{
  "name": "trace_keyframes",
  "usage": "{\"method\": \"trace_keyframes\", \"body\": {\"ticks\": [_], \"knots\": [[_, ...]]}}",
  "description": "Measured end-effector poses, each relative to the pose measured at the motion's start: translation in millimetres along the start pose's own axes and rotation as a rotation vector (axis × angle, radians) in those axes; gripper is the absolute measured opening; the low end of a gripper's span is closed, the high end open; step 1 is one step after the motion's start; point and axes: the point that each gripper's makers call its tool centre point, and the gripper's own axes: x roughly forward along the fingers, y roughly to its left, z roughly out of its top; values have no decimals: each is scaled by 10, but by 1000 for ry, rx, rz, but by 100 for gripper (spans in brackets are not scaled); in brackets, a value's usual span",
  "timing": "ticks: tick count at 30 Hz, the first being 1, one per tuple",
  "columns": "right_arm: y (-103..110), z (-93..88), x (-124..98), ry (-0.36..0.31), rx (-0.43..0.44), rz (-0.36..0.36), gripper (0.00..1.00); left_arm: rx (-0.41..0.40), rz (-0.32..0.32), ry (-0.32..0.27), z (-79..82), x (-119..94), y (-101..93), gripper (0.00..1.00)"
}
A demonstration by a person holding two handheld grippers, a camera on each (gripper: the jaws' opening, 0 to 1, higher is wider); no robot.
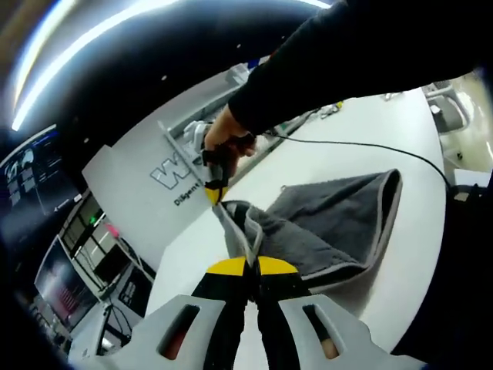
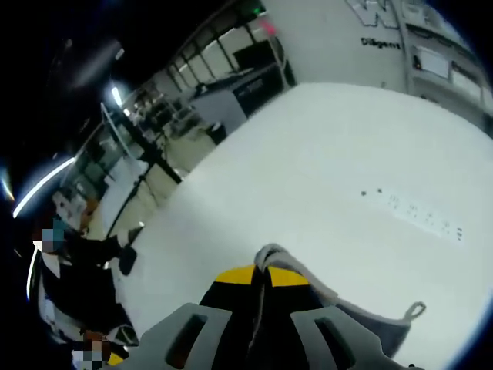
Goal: Open the folded towel by lifting each exposed corner and separating the folded layers until the towel lies flat within the target outline without major curled edges
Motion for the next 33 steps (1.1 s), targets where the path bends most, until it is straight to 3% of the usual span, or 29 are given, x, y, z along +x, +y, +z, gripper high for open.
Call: {"method": "trace_keyframes", "body": {"ticks": [8,24,33], "knots": [[157,27,161,22,-36,14,0,15,-2,17,-121,-36,-13,0],[387,99,334,44,-83,22,0,-5,9,27,-212,-88,111,0],[451,118,571,65,-70,37,0,-22,21,69,-406,-96,187,0]]}}
